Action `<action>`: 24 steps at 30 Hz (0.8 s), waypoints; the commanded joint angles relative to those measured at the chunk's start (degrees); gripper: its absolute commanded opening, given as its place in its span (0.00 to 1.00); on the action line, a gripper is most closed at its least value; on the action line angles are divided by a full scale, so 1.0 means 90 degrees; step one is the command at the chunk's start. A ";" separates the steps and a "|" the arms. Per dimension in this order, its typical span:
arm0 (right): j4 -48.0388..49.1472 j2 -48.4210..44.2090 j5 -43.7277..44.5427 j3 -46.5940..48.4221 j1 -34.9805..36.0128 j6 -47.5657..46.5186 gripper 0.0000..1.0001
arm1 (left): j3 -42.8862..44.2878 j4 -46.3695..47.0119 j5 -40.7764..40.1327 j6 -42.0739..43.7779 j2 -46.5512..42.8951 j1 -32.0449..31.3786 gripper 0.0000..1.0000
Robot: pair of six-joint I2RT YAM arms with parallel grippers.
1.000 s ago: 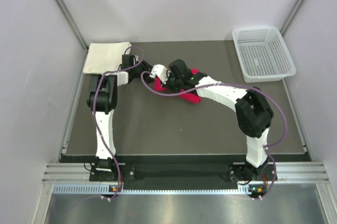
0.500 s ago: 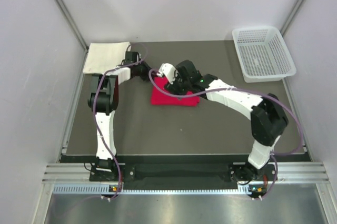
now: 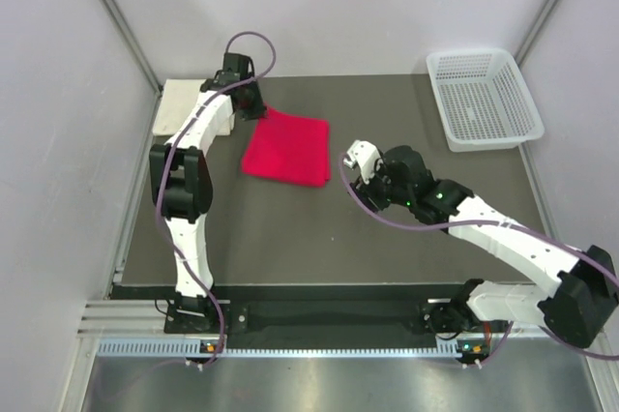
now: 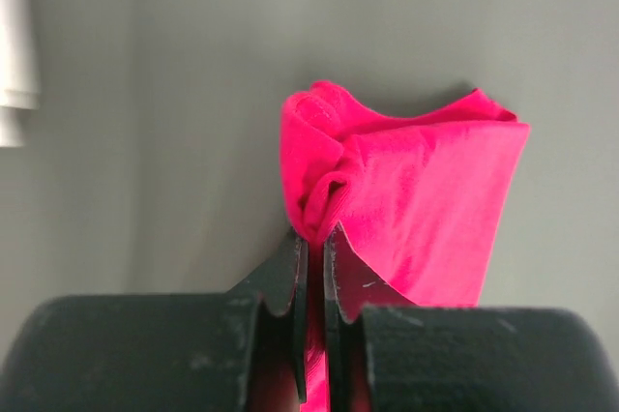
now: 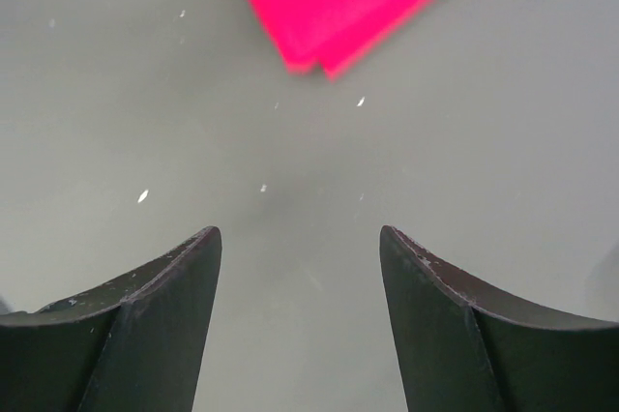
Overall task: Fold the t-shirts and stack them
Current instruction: Neatly place the folded tshirt to the corner
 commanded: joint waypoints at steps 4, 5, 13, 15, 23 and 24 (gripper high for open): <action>0.0333 -0.0724 -0.0175 -0.0485 -0.0045 0.0409 0.67 | 0.1525 -0.1125 -0.1935 0.1472 -0.0294 0.0040 0.00; 0.0343 -0.0715 -0.0214 -0.0485 -0.0035 0.0458 0.67 | 0.1762 -0.1244 -0.2073 0.1743 -0.0167 0.0040 0.00; 0.0432 -0.0647 -0.0166 -0.0495 -0.0054 0.0215 0.69 | 0.2389 -0.0963 -0.3284 0.3444 -0.0098 0.0040 0.00; 0.0392 -0.0540 -0.0194 -0.0408 -0.0084 0.0195 0.69 | 0.2428 -0.0768 -0.3431 0.3815 -0.0069 0.0059 0.00; 0.0344 -0.0012 -0.0487 -0.0075 -0.0132 0.0224 0.69 | 0.2497 0.0218 -0.3402 0.4586 0.0234 0.0098 0.00; 0.0305 0.0095 -0.0488 0.0002 -0.0152 0.0195 0.69 | 0.2506 0.0345 -0.3422 0.4685 0.0254 0.0108 0.00</action>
